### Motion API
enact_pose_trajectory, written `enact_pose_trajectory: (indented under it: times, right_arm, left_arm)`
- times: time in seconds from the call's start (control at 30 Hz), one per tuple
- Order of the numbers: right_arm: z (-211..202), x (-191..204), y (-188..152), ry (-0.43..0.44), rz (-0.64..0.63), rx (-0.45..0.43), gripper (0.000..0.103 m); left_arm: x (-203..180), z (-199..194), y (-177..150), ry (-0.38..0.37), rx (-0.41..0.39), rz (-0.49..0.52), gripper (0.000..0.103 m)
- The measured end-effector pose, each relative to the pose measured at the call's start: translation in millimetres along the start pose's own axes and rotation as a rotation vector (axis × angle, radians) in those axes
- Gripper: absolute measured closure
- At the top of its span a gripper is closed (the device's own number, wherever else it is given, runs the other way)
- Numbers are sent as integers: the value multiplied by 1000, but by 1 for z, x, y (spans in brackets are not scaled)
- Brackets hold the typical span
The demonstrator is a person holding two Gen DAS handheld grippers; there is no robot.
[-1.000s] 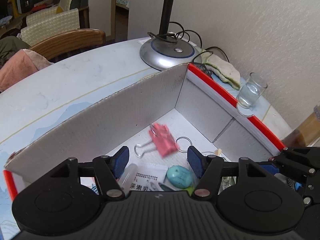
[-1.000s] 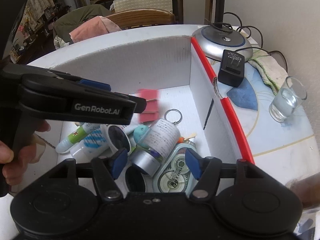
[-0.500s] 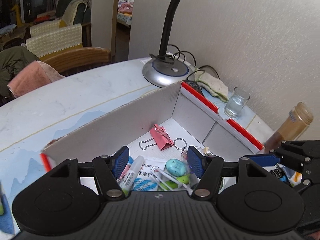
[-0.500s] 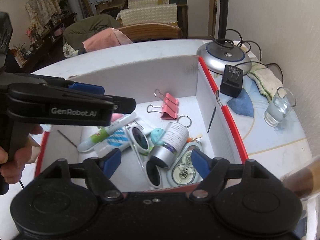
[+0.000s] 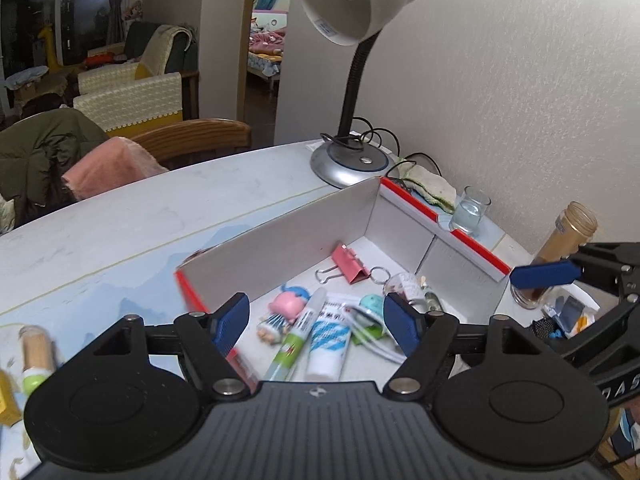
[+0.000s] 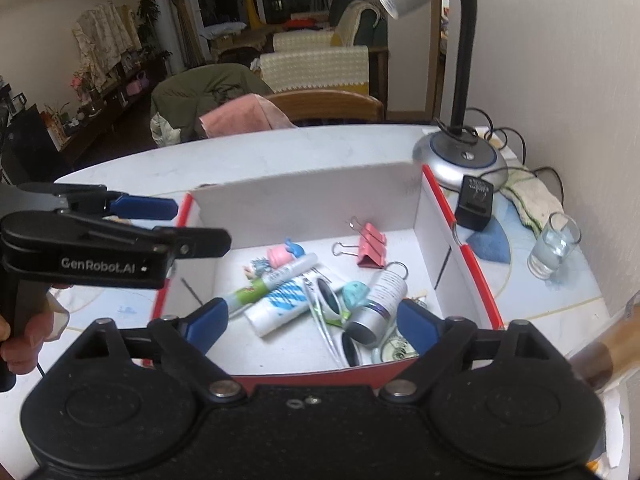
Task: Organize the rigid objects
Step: 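Withdraw both tools from the shoebox back toward the remaining items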
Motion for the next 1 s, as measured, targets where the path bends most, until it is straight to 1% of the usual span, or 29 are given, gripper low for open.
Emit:
enact_pose_trajectory:
  times: [0.07, 0.17, 0.2, 0.23, 0.27, 0.47, 0.67, 0.8, 0.93, 1.0]
  right_arm:
    - [-6, 9, -1, -2, -3, -14, 6]
    - [-12, 25, -1, 21, -3, -29, 1]
    - [-13, 30, -1, 26, -5, -32, 1]
    - [-14, 36, -1, 28, -9, -36, 1]
    - [-15, 42, -1, 32, -12, -39, 1]
    - [-15, 85, -1, 69, -41, -49, 1]
    - [-10, 132, 2, 87, -76, -58, 1]
    - [-2, 159, 8, 97, -91, -59, 1]
    - [6, 183, 15, 102, -103, -62, 1]
    - [10, 194, 20, 94, -115, -77, 1]
  left_arm:
    - [6, -9, -6, 5, -8, -3, 29]
    - [16, -24, -17, 10, -21, -2, 29]
    - [21, -28, -20, 13, -23, -7, 27]
    - [26, -33, -24, 14, -25, -15, 22]
    - [31, -37, -28, 15, -28, -23, 21]
    - [65, -58, -55, 53, -19, -50, 21]
    - [108, -78, -81, 61, -18, -97, 20]
    - [137, -89, -95, 63, -21, -124, 9]
    - [165, -96, -106, 64, -21, -152, 4]
    - [179, -97, -112, 74, -20, -158, 4]
Point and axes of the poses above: each gripper's, at about its wrist camera, not at the fingertips, and z roughly the way its jaws point, x to its left, y to its top, the point moved 8 cm from there along z, roughly the way its jaws point, and after that the axes turned 11 degrees about x, right-handed, at the moved point
